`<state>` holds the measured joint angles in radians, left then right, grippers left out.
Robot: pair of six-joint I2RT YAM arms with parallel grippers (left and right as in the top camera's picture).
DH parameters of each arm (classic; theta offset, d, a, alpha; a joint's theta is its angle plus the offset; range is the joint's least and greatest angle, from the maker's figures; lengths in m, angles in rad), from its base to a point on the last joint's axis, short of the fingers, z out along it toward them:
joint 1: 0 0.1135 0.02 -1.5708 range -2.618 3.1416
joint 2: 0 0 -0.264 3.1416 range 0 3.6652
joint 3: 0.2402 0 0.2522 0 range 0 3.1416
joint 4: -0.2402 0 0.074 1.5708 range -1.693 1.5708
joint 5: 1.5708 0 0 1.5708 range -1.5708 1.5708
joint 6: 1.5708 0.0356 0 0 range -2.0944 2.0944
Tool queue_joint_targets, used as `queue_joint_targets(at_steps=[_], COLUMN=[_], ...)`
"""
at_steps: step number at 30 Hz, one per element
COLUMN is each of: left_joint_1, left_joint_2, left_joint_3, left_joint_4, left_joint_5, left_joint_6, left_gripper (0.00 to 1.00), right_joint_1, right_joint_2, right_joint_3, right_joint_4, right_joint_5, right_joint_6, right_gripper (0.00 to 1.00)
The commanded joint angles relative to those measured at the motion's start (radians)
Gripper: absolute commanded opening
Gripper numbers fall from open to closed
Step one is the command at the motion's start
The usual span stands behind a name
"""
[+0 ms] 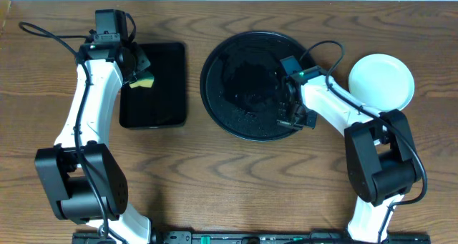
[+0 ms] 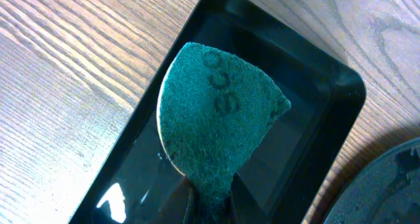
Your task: Clean dirty plates on tray and stack at the side
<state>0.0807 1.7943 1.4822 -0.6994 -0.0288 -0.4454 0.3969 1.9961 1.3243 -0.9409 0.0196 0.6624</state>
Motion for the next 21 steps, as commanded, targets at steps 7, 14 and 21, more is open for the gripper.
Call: queue_joint_targets(at_steps=[7,14,21], left_joint_1=[0.001,0.001,0.001], left_joint_2=[0.010,0.010,0.010], left_joint_3=[-0.006,-0.006,-0.006], left_joint_4=[0.000,0.001,0.001], left_joint_5=[-0.004,-0.004,-0.004], left_joint_6=[-0.005,-0.005,-0.005], left_gripper=[0.08,0.08,0.08], right_joint_1=[0.004,0.005,0.022], right_joint_2=[-0.005,-0.058,-0.114], right_joint_3=[-0.055,-0.055,-0.055], right_joint_4=[-0.036,-0.077,-0.117], right_joint_5=[0.034,0.032,0.043], right_joint_6=[0.033,0.032,0.032], right_gripper=[0.01,0.01,0.01])
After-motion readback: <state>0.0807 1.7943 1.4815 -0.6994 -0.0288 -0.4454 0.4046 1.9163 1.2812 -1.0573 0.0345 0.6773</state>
